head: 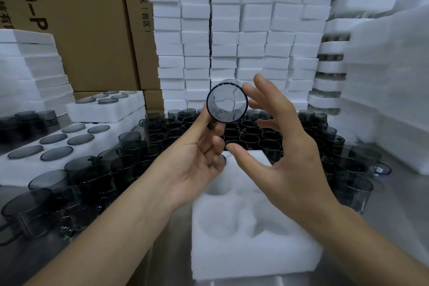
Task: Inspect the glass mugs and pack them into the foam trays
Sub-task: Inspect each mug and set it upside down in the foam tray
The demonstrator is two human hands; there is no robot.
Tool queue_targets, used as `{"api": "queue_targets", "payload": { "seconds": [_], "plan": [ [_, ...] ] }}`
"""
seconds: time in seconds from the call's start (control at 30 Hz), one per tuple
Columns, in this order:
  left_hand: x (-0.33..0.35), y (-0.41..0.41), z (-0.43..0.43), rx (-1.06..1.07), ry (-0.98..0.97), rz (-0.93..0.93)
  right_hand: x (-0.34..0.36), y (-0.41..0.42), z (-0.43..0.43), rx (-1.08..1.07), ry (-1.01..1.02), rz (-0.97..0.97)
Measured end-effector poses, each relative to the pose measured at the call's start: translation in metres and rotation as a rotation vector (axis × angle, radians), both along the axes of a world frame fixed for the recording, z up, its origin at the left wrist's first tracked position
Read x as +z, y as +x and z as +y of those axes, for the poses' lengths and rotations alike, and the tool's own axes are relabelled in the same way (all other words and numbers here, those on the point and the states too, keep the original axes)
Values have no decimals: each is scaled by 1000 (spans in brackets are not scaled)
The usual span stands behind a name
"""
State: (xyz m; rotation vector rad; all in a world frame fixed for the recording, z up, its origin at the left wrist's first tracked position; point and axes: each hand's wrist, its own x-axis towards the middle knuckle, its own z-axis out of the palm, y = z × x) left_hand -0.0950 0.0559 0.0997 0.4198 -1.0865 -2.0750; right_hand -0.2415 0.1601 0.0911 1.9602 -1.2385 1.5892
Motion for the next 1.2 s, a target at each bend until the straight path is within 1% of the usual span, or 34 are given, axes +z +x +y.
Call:
{"api": "queue_targets", "payload": {
  "seconds": [0.13,0.27,0.33,0.4,0.47,0.57,0.67,0.73,0.8,0.9,1.0,1.1,1.2],
  "plan": [
    [4,3,0,43,-121,-56,-1,-2,-2,-15,-43,-2],
    [5,8,4,93,-367,-168,-3,-6,-4,-68,-64,-17],
    [6,8,8,95,-477,-194,-4,-6,-5,-69,-66,-64],
    [9,7,12,103,-534,-201,-4,-5,-5,-36,-62,-148],
    [12,6,13,126,-515,-196,-3,-2,-4,49,-43,-279],
    [13,7,10,142,-482,-197,1,0,-3,238,0,-493],
    [14,9,9,124,-525,-215,7,0,-2,443,185,-712],
    [14,9,10,105,-571,-226,10,-1,-1,502,331,-815],
    [13,9,11,130,-599,-249,12,-2,0,464,428,-819],
    [12,10,7,200,-560,-259,13,-4,-1,350,470,-785],
    [12,10,7,243,-540,-255,13,-5,-1,410,464,-858],
    [8,8,8,299,-521,-242,10,-6,-3,422,458,-847],
    [8,7,8,284,-508,-214,10,-6,-4,464,494,-895]
  ]
}}
